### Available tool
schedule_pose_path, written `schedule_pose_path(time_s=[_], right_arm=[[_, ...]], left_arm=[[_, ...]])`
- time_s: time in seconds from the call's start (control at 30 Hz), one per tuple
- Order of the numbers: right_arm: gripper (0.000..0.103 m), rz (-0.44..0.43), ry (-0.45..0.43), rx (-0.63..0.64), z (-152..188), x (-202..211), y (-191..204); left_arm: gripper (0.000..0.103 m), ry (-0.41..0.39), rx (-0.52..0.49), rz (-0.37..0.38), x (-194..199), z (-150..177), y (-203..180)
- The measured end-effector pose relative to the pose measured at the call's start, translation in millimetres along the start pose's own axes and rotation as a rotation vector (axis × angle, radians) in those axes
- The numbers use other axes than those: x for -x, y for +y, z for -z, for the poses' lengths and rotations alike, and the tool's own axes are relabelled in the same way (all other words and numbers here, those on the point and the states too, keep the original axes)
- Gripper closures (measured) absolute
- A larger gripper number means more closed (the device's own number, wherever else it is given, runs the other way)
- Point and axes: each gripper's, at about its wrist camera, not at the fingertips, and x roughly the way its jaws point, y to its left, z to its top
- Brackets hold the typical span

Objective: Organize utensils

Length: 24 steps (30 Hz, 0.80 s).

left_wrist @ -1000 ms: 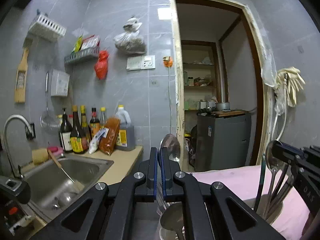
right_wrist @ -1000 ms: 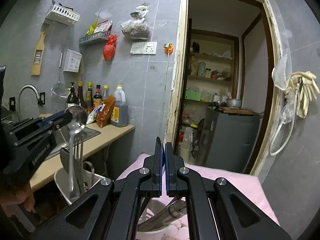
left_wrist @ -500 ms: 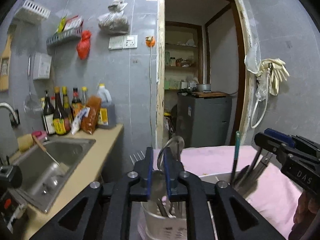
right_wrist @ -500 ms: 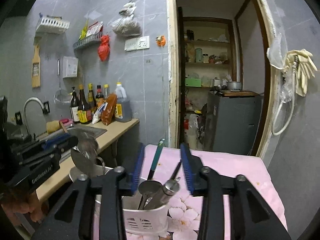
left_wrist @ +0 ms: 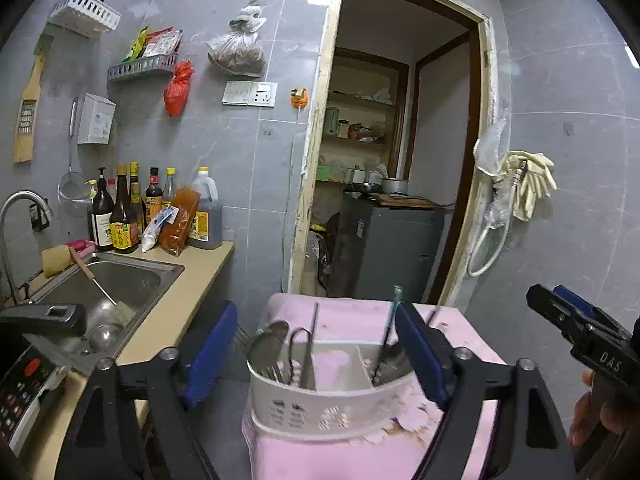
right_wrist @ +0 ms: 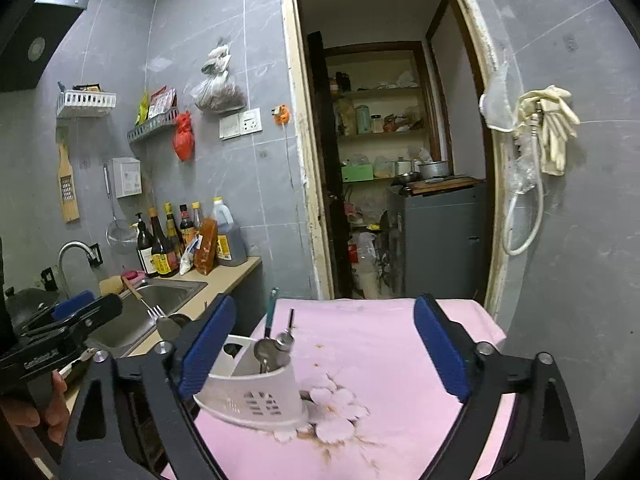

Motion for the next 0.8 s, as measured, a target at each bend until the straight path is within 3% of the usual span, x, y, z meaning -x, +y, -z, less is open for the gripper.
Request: schedule_pose_path(time_s=[0.17,0.63,0.8], right_arm=[[0.002,0.013,-0.007,0.010,2,38,-15],[0.001,-0.006,0.038,0.031,31,127,-32],[0.001,-0.001,0.048,0.042,41,149,-38]], left_arm=[[0.005,-0.001,0.004,-0.005,35,10,-17],[0.001,0.050,-0.030,-0.033,114,47,-56],[0.001,0.087,0.001,-0.039,138,63,-62]])
